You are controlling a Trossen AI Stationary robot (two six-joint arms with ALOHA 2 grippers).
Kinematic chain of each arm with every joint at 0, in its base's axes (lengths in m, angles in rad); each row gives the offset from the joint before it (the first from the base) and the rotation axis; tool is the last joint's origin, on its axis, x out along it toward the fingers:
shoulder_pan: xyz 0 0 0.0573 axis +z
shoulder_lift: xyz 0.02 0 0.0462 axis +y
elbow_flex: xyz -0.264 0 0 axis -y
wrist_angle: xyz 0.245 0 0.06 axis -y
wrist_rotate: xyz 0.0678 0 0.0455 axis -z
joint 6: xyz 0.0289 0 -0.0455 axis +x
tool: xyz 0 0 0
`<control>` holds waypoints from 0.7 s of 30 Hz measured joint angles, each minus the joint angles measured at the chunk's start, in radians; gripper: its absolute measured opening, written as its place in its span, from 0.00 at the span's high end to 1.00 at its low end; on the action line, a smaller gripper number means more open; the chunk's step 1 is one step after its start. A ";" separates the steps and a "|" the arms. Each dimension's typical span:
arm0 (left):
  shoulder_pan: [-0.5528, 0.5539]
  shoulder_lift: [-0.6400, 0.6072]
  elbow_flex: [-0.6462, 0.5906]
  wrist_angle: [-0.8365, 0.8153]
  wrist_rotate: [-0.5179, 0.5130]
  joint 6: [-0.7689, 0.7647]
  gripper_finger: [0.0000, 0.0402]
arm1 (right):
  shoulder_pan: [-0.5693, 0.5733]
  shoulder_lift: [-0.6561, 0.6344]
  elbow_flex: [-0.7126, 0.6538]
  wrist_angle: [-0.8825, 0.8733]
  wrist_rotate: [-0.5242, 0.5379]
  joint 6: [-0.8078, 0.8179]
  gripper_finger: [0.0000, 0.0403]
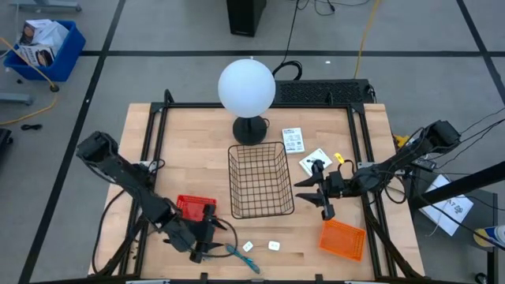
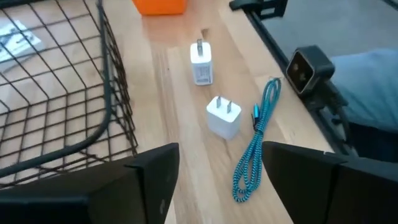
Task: Pick and place items into bin
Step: Put the blue USB cable wire into the red bin
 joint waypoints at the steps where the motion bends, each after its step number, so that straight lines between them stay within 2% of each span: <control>1: 0.000 0.018 0.006 -0.005 0.003 0.002 0.41 | 0.000 0.000 0.000 0.004 0.000 -0.006 0.67; 12: 0.017 0.122 0.026 -0.004 0.060 -0.007 0.40 | 0.000 -0.004 0.000 0.015 0.000 -0.040 0.67; 21: 0.025 0.233 0.026 0.114 0.109 -0.025 0.40 | 0.000 -0.004 -0.001 0.014 0.000 -0.040 0.67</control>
